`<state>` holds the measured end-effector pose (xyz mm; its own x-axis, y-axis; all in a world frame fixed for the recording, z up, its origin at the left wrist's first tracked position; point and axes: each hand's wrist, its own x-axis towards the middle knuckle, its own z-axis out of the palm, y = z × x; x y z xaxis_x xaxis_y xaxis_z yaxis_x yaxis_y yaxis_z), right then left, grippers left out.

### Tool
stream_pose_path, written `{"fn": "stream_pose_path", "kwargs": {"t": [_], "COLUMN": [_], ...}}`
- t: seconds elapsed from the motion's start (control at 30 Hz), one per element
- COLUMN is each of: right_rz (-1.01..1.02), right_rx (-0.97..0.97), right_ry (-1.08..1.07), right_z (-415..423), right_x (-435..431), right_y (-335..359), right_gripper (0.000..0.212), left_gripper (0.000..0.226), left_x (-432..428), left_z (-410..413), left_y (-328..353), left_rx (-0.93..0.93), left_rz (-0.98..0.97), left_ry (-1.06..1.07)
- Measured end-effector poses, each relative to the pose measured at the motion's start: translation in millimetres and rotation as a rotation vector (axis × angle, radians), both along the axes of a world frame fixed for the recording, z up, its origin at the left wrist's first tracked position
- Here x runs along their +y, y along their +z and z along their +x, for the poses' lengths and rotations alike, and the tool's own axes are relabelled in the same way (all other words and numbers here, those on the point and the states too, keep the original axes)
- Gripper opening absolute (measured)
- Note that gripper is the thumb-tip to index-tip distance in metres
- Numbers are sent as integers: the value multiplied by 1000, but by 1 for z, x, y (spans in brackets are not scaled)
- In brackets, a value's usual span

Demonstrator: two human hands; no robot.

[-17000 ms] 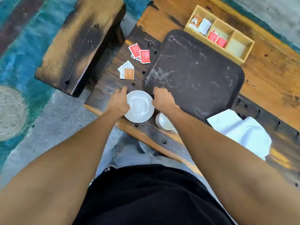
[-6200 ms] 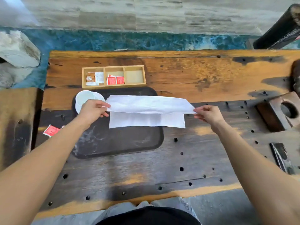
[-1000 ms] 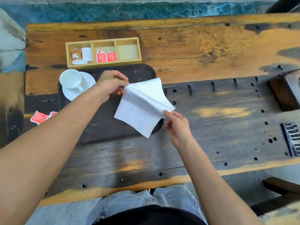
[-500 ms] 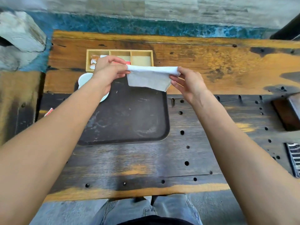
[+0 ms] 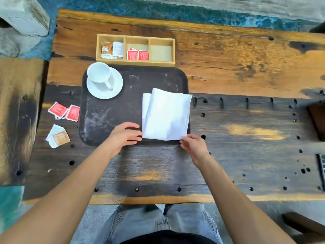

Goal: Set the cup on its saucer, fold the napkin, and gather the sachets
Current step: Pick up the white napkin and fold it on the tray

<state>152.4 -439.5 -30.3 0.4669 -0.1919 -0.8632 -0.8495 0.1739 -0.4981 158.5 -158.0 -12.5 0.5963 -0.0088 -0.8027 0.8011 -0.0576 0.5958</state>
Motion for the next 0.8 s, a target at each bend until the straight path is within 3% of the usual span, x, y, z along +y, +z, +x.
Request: {"fn": "stream_pose_path", "kwargs": {"t": [0.27,0.3,0.4,0.43,0.53,0.63,0.8], "right_rz": [-90,-182,-712,-780,-708,-674,-640], "right_rx": [29,12,-174,-269,-491,-588,-473], "right_ry": [158,219,589,675,876,1053,1197], "right_z": [0,1,18,30,84,146,208], "right_x": [2,1,-5,-5,13,47,97], "right_y": [-5,-4,1,5,12,4,-22], "right_gripper": [21,22,23,23,19,21,38], "left_gripper": [20,18,17,17,15,11,7], "left_x": [-33,-37,-45,-46,-46,-46,-53], "left_z": [9,10,8,6,2,-1,-5], "left_y": [-25,-26,-33,-35,-41,-45,-48], "left_rx": [-48,-44,-19,-10,-2,2,-3], "left_rz": [273,296,361,370,378,362,329], "left_ry": [-91,-92,-67,-58,-25,46,135]}}
